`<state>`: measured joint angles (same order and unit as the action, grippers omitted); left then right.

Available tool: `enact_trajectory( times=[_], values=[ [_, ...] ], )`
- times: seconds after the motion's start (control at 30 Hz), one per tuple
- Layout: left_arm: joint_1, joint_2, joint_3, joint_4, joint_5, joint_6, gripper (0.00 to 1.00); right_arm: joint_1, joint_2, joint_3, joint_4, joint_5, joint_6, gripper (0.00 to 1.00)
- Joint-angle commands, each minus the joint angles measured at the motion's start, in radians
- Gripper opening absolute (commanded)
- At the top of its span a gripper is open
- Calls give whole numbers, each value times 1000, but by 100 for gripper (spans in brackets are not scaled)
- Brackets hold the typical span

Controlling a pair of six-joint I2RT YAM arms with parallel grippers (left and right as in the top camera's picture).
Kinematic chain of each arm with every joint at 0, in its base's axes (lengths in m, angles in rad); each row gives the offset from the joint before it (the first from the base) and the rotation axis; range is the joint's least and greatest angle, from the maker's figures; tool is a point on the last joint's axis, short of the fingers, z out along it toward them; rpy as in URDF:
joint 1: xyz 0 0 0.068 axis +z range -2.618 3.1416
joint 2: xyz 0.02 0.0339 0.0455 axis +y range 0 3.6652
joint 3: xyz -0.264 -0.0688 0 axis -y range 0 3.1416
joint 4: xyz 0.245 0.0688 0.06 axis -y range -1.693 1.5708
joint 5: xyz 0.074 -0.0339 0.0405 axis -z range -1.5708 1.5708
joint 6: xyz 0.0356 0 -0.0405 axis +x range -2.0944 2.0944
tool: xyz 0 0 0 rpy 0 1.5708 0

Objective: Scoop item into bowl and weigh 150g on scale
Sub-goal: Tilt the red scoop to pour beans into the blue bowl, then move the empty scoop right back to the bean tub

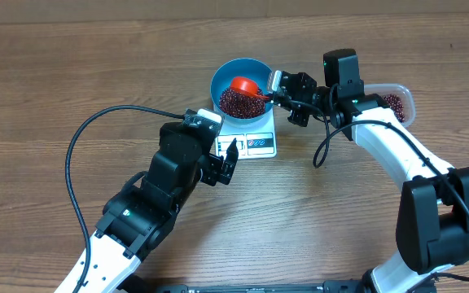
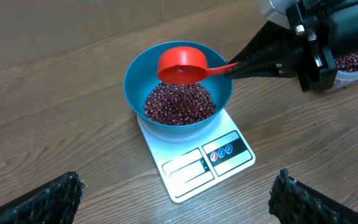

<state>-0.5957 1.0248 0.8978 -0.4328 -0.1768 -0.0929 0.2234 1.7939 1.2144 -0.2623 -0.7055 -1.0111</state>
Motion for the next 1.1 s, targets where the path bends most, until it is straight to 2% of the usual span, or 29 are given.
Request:
enact_trajectory(
  times=[0.0, 0.23, 0.5, 0.8, 0.93, 1.07],
  values=[
    [0, -19, 3, 3, -13, 27, 100, 2, 4, -3, 4, -2, -11, 4],
    [0, -19, 3, 3, -13, 26, 100, 2, 3, -3, 8, -2, -10, 4],
    [0, -19, 3, 3, -13, 27, 99, 0, 3, 5, 84, -2, 155, 4],
    [0, -19, 3, 3, -13, 27, 99, 0, -11, 5, 93, -2, 160, 4],
    [0, -19, 3, 3, -13, 27, 99, -11, -41, 5, 105, -2, 257, 4],
    [0, -19, 3, 3, -13, 27, 100, -50, -97, 5, 104, -2, 483, 4]
  ],
)
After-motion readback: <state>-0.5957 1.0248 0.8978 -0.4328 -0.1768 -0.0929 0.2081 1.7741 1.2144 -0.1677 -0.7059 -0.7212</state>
